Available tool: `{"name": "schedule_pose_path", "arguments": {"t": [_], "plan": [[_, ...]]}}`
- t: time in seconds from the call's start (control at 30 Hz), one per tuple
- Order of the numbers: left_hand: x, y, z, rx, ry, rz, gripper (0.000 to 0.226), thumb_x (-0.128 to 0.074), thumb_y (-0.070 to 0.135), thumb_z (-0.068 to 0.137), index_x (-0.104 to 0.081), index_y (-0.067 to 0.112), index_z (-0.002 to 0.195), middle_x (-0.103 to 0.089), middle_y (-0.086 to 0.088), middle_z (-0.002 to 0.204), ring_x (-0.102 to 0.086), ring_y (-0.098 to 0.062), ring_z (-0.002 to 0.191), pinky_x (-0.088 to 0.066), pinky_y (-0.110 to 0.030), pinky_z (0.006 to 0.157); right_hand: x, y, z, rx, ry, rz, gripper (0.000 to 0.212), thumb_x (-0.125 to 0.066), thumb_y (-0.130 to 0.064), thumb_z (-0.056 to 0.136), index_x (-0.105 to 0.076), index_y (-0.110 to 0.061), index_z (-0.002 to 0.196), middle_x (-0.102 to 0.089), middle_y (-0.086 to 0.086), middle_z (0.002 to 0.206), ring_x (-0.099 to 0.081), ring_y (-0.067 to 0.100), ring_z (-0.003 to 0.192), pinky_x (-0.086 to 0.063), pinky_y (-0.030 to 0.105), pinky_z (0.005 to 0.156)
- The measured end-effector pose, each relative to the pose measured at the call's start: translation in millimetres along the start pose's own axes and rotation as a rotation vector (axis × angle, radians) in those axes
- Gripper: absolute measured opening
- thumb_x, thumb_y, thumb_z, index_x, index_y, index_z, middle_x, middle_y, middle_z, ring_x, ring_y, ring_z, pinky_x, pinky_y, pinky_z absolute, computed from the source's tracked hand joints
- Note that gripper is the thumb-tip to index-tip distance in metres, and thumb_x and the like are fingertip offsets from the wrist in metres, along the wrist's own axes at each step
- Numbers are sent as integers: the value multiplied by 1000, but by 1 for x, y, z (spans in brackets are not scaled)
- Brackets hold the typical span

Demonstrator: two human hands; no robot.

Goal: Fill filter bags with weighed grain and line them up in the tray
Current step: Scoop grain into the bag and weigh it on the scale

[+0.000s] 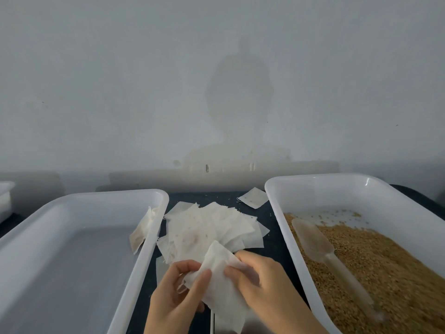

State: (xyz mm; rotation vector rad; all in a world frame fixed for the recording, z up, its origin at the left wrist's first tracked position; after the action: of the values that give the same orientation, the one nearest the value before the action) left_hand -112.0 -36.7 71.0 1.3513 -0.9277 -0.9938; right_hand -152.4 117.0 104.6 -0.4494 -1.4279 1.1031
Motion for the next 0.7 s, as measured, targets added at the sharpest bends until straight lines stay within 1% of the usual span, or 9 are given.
{"name": "schedule_pose_path", "arguments": {"t": [0.1,0.2,0.33,0.4,0.5,0.57,0.63,0.67,0.7], "plan": [[0,-1,0,3,7,57,13,-73,17,75,-67,8,81,-59,0,55,-55,-12,48,-49,-34,57,2,-5,-1,41,12,-33,17,-54,-38,93,-51,-31,77,-50,-17,62,-50,-4,65,-37,9,62],[2,-3,0,22,14,66,5,-72,12,78,-69,8,77,-56,0,51,-51,-12,45,-46,-32,56,3,-7,-2,82,25,-74,18,-54,-37,93,-53,-25,79,-49,-14,62,-49,-2,66,-36,10,60],[6,0,-1,-21,44,52,19,-73,-1,75,-61,6,62,-49,-6,47,-44,-14,45,-43,-27,58,1,-4,-2,91,30,-81,20,-53,-37,93,-62,-19,93,-61,-10,82,-57,6,81,-43,18,71],[7,4,-1,-76,59,76,22,-73,-3,74,-57,5,60,-49,-7,47,-41,-15,47,-39,-21,52,0,-3,-2,81,32,-74,20,-54,-38,93,-63,-20,95,-64,-10,87,-58,7,84,-46,20,73],[-1,12,-4,-131,-5,133,14,-71,2,78,-61,4,68,-54,-6,48,-44,-14,44,-36,-14,46,2,-6,-3,74,47,-94,18,-55,-38,92,-59,-29,77,-58,-21,75,-54,3,75,-41,17,66],[-6,17,-6,-139,-58,129,12,-69,4,80,-67,7,69,-61,-10,52,-51,-12,43,-40,-14,46,3,-7,-3,71,58,-126,27,-56,-37,92,-48,-35,66,-53,-27,68,-49,0,68,-36,16,63],[-4,24,-10,-174,-33,97,20,-70,2,78,-68,11,61,-60,-11,50,-53,-10,43,-42,-14,46,4,-8,-3,74,71,-124,20,-55,-36,92,-50,-38,73,-53,-26,72,-50,-2,74,-38,15,66],[-1,28,-12,-220,14,122,23,-72,1,76,-67,14,57,-59,-9,48,-52,-8,42,-41,-13,45,4,-8,-4,64,76,-125,10,-55,-36,93,-54,-40,84,-53,-26,82,-51,-2,82,-40,14,70],[3,33,-15,-286,79,182,28,-74,0,74,-64,17,53,-57,-4,46,-48,-6,40,-39,-11,44,5,-9,-4,53,93,-141,9,-54,-35,93,-54,-41,100,-51,-25,96,-50,-2,93,-40,11,76]]}}
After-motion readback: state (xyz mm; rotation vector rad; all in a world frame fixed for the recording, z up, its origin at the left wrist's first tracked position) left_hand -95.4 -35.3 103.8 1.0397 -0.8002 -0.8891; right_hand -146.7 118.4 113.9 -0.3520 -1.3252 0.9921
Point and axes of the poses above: each hand's wrist, its own z-axis towards the middle knuckle, its own x-axis out of the back of the hand, y = z × x, the point moved 7 cm from there along z, towards the middle knuckle
